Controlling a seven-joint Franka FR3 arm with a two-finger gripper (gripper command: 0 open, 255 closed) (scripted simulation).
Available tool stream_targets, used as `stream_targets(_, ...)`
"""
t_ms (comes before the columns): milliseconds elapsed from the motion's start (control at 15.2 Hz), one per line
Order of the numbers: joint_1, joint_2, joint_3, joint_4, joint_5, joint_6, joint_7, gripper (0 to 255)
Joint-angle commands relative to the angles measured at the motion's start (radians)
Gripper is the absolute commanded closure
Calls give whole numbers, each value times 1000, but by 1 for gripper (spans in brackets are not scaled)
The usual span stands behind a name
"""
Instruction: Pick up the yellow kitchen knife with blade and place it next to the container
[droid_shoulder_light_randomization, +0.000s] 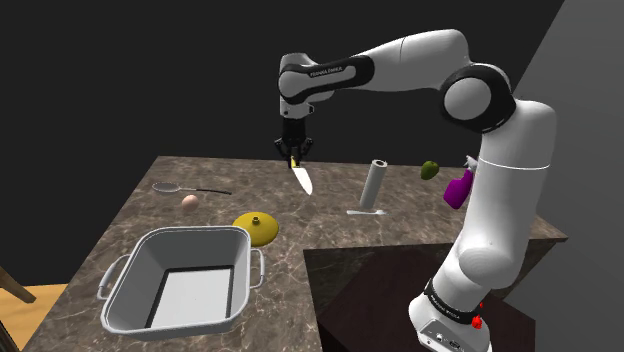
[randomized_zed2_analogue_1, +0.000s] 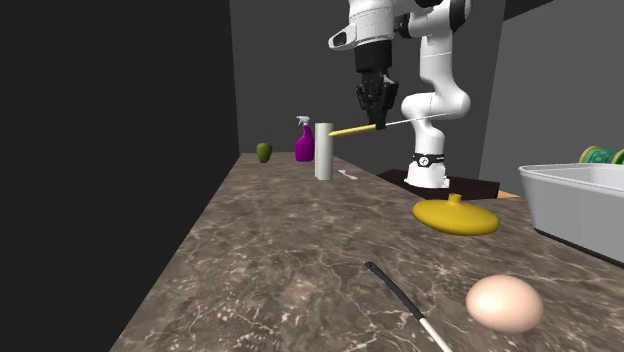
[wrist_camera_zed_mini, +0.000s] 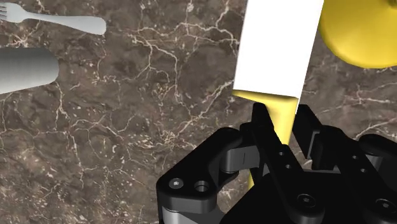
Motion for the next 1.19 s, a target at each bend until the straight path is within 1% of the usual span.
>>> stream_targets(0, 23, -44, 15, -61, 4, 19, 37, 255)
stream_targets(528, 116, -162, 88, -221, 29, 72, 193, 255)
stream_targets(792, 163, -200, 131, -271, 46, 91, 275, 255)
stream_targets(1122, 223, -227, 187, -309, 67, 112, 382, 255)
